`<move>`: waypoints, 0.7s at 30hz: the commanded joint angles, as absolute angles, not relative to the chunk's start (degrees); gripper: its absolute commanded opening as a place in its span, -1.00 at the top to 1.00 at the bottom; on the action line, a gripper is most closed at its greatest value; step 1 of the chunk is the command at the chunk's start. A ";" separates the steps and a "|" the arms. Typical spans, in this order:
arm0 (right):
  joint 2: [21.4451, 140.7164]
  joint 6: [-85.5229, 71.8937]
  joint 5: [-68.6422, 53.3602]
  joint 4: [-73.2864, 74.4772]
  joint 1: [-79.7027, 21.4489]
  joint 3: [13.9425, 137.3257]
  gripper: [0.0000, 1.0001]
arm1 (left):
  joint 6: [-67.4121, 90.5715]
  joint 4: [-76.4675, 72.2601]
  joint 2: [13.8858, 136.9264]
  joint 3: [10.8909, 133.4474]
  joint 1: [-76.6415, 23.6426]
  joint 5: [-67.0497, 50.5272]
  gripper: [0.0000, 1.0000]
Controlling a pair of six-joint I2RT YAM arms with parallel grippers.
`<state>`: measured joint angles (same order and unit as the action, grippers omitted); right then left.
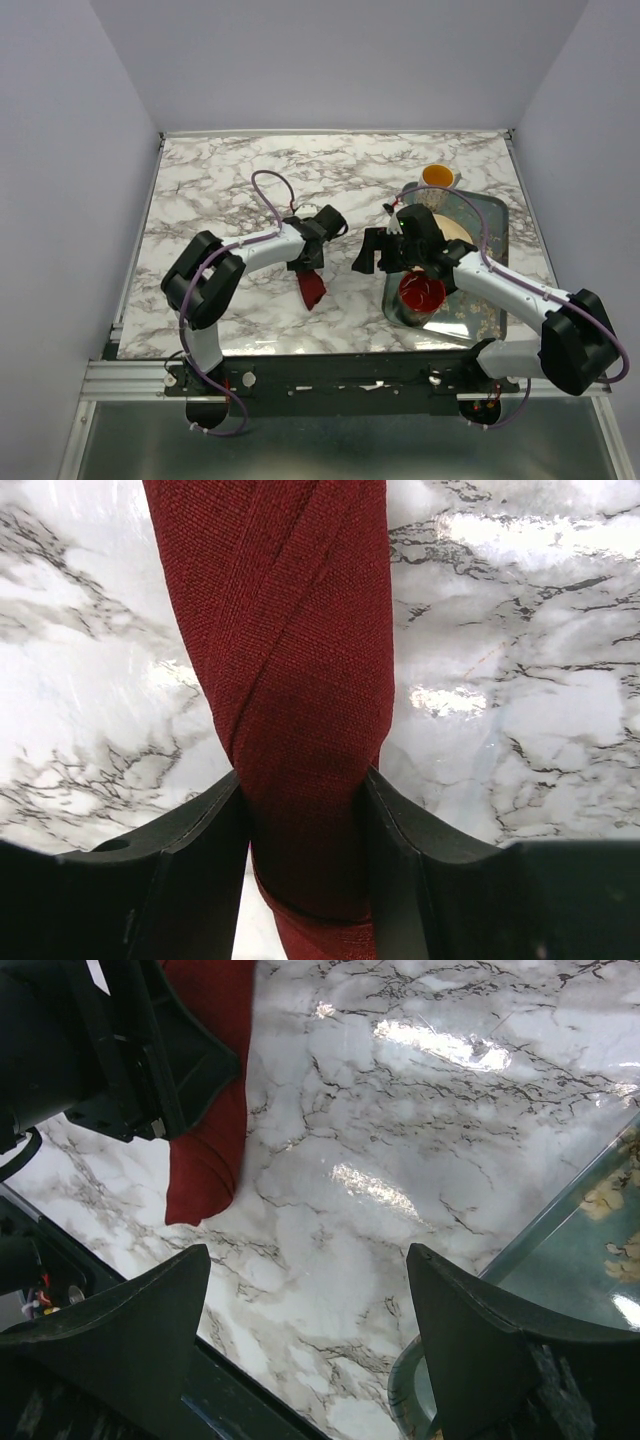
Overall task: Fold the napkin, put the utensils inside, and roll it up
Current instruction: Roll the napkin with the utensil
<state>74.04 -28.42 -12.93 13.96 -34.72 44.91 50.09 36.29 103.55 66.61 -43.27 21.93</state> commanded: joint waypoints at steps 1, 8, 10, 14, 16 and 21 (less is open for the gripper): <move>74.45 -27.60 -13.62 12.92 -34.63 44.21 -0.75 | 43.87 36.91 105.38 66.89 -43.24 29.52 -0.04; 74.71 -27.42 -13.54 12.74 -34.54 44.03 -0.75 | 22.18 34.20 106.96 66.10 -40.96 41.56 -0.02; 75.15 -27.25 -13.62 12.48 -34.54 44.03 -0.75 | 14.70 32.53 107.14 65.39 -38.86 43.94 -0.03; 75.67 -27.25 -14.59 11.87 -34.54 44.21 -0.75 | 5.82 28.67 109.24 68.55 -33.06 43.23 -0.04; 75.67 -26.99 -14.77 11.78 -34.63 44.30 -0.75 | -3.01 23.93 109.25 67.60 -30.86 42.28 -0.05; 75.15 -26.28 -15.03 11.78 -34.63 44.38 -0.75 | -17.91 3.81 107.40 61.71 -28.22 40.35 -0.04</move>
